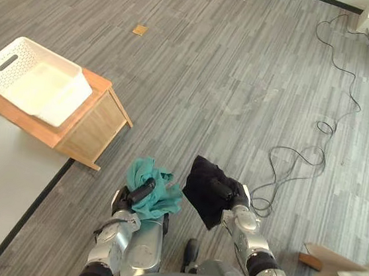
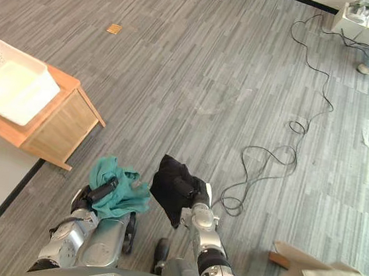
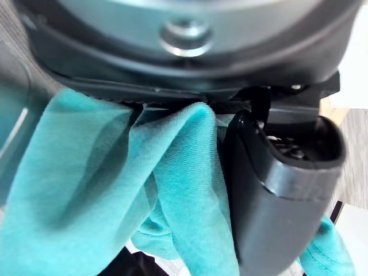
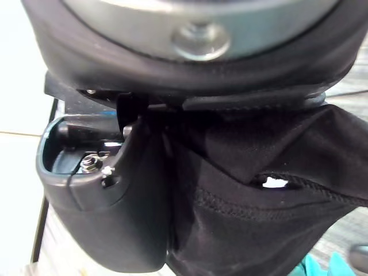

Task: Tidy up the quilt and then pick up the clothes from the bed and put them into the laundry hamper

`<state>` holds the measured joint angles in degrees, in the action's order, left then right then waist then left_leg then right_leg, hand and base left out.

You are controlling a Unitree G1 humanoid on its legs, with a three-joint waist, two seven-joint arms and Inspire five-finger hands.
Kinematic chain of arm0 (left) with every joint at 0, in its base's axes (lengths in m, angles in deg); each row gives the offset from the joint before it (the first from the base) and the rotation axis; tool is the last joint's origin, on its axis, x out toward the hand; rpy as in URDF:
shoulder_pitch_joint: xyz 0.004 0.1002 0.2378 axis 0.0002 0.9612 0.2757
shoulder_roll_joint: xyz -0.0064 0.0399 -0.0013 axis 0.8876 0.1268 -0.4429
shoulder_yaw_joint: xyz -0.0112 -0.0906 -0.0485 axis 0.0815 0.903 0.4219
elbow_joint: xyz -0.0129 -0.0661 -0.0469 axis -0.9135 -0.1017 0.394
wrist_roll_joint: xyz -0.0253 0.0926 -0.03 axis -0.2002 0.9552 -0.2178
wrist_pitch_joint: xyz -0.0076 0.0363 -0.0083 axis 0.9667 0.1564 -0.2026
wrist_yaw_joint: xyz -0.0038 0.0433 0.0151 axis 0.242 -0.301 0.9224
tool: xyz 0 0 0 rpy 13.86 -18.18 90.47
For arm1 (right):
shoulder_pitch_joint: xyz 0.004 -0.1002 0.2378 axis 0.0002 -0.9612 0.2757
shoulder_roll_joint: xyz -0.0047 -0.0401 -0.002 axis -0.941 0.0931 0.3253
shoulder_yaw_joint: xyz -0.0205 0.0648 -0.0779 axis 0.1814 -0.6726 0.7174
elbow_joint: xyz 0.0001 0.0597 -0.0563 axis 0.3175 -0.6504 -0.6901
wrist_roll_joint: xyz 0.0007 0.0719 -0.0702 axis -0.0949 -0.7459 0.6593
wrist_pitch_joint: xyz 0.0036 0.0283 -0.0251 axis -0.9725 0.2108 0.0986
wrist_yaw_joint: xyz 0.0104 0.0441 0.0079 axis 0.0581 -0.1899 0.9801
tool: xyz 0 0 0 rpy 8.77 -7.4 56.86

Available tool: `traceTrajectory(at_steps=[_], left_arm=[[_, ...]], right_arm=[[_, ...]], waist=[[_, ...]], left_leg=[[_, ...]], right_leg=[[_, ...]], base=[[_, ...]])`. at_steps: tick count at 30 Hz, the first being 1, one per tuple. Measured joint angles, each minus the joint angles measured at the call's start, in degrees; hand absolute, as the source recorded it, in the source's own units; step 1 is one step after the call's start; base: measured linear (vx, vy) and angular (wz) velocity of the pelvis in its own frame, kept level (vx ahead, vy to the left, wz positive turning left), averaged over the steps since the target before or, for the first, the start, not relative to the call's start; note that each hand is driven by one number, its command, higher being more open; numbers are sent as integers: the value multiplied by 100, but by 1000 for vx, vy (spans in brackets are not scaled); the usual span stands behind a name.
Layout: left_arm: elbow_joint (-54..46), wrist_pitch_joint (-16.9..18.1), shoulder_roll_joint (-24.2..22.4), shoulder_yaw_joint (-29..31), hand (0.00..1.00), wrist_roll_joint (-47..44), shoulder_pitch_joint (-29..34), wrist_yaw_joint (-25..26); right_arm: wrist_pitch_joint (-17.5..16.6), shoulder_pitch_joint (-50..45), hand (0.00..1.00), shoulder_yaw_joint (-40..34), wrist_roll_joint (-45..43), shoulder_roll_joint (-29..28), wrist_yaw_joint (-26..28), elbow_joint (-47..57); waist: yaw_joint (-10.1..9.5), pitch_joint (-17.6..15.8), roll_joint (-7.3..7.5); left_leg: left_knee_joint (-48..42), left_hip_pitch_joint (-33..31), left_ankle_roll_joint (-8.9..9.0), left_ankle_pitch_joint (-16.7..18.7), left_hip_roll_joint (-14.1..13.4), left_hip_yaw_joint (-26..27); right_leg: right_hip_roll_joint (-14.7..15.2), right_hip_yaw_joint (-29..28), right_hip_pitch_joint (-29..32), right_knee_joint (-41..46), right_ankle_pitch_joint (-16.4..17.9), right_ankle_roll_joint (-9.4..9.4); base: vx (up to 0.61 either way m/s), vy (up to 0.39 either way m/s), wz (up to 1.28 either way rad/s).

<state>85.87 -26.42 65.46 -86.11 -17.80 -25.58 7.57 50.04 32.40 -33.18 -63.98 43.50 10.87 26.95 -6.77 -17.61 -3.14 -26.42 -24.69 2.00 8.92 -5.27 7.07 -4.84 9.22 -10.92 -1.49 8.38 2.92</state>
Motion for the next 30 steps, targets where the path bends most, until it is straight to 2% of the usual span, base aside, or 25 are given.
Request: traceTrajectory(at_steps=[2,3,4,5,6,7,8,9,10,11,13,15,16,17,18,19,20,21,22,23,24,25,26,28,30], left_arm=[[8,-3,-44,2,0,-3,-89,26],[13,-3,-62,4,0,-26,-50,51],[30,-3,-29,32,0,-104,-45,55],[30,-21,-47,130,0,-181,-96,70],[31,-46,-57,173,0,-181,-100,82],[32,-51,-24,188,0,-181,-50,87],[33,-53,57,166,0,-177,49,82],[75,-67,132,81,0,-176,95,83],[107,-75,174,-20,0,-176,96,87],[113,-74,205,-74,0,-173,100,84],[113,-38,287,-154,0,-173,12,100],[129,-6,338,-248,0,-150,-45,125],[171,4,337,-342,0,-145,-60,129],[206,5,336,-377,0,-144,-81,131],[275,17,356,-394,0,-139,-79,132],[317,25,388,-392,0,-139,-5,136],[356,26,401,-392,0,-136,57,142],[623,16,334,-387,0,-130,114,150],[782,-3,200,-394,0,-129,191,134],[798,0,162,-376,0,-130,283,120],[824,-21,108,-298,0,-129,353,53],[813,-38,23,-176,0,-129,524,1],[790,-38,-5,-136,0,-137,602,-23],[466,-42,-21,-11,0,-174,757,-137],[95,-40,-108,47,0,-200,750,-142]], right_arm=[[1,26,0,-58,0,72,-46,-9],[1,-12,0,-209,0,58,-72,-21],[1,-15,0,-275,-1,20,-99,-25],[2,-9,0,-402,8,22,-91,-31],[2,3,0,-435,15,-12,-84,-49],[3,-34,0,-515,16,-55,-79,-116],[2,-219,0,-628,18,-133,-50,-129],[0,-424,0,-688,17,-173,-15,-114],[4,-539,0,-700,18,-165,-7,-113],[2,-635,0,-698,17,-165,-7,-88],[-20,-712,0,-710,11,-162,-2,77],[-21,-771,0,-763,5,-175,11,239],[-26,-809,0,-818,1,-159,5,350],[-29,-817,0,-834,0,-148,1,377],[-30,-841,0,-852,-1,-181,5,390],[-29,-893,0,-842,-1,-225,8,391],[-29,-974,0,-811,1,-227,14,387],[-25,-1071,0,-782,3,-162,38,372],[-13,-1058,0,-748,6,-115,73,343],[-9,-1009,0,-743,14,-122,77,338],[-9,-1007,0,-656,14,-124,98,341],[-9,-1076,0,-459,15,-128,107,341],[-7,-1093,0,-359,14,-120,107,345],[-5,-982,0,-28,4,-117,109,392],[-5,-729,0,164,4,-118,108,387]], waist=[[-53,-28,65],[-96,3,165],[-89,18,390],[-120,10,486],[-150,12,487],[-199,10,482],[-144,11,467],[-43,14,472],[-36,16,464],[83,36,430],[302,19,361],[490,25,335],[609,66,221],[627,65,175],[623,81,201],[610,131,289],[628,149,293],[587,301,73],[519,454,-205],[499,459,-233],[535,459,-241],[514,461,-247],[485,467,-261],[168,450,-264],[-77,437,-259]], left_leg=[[1040,19,-327,-825,148,516],[1376,206,-652,-1548,388,590],[1452,282,-816,-1545,634,562],[1285,294,-991,-1256,786,513],[1105,329,-1001,-1032,804,457],[878,488,-956,-702,823,370],[851,984,-921,-335,849,88],[1010,1546,-909,-149,950,-260],[1186,1970,-894,-65,983,-459],[1396,2411,-904,-48,983,-749],[1557,2871,-906,100,872,-1227],[1569,3195,-848,311,778,-1651],[1574,3423,-616,574,575,-1840],[1588,3534,-500,682,474,-1842],[1629,3773,-272,864,356,-1819],[1693,4015,-90,997,313,-1776],[1689,4172,26,1110,289,-1782],[1569,4339,72,1176,9,-1775],[1125,4180,136,966,-255,-1741],[805,4094,133,761,-290,-1726],[-76,3818,166,155,-316,-1714],[-1211,3439,306,-868,-342,-1702],[-1899,3176,424,-918,-384,-1683],[-4222,1991,340,-205,-726,-1244],[-4594,1273,297,186,-773,-916]], right_leg=[[190,169,-301,-2,288,-287],[348,264,-471,22,360,-399],[578,356,-482,78,374,-461],[704,399,-478,310,231,-703],[730,409,-432,648,144,-846],[756,429,-219,1542,48,-998],[899,499,275,3296,-571,-1100],[1107,481,796,4864,-1047,-966],[1280,517,1149,5692,-743,-538],[1434,664,1551,6042,-392,-315],[1450,570,2197,5727,-6,-321],[1429,300,2719,4759,247,-403],[1319,74,2988,3330,124,-548],[1256,-5,3022,2637,-14,-666],[1262,-64,3044,1350,-444,-735],[1307,-73,3120,781,-747,-719],[1286,-89,3147,854,-1244,-721],[1147,9,3209,1328,-1869,-596],[825,87,3266,1663,-1532,-412],[725,109,3244,1774,-1412,-309],[524,164,2984,1803,-1147,-182],[351,132,2494,1547,-975,-88],[237,104,2231,1362,-935,-30],[-189,-133,1374,796,-842,109],[-318,-381,958,561,-771,213]], base=[[635,136,39],[733,124,61],[878,146,79],[720,116,69],[542,105,47],[508,120,47],[773,113,93],[781,81,117],[800,-8,147],[538,-47,121],[643,-130,148],[690,-267,142],[647,-339,104],[791,-461,109],[543,-358,62],[558,-385,51],[584,-409,29],[748,-474,-2],[899,-538,-22],[743,-427,-41],[853,-496,-34],[701,-377,-28],[804,-397,-40],[566,-245,-60],[491,-154,-65]])
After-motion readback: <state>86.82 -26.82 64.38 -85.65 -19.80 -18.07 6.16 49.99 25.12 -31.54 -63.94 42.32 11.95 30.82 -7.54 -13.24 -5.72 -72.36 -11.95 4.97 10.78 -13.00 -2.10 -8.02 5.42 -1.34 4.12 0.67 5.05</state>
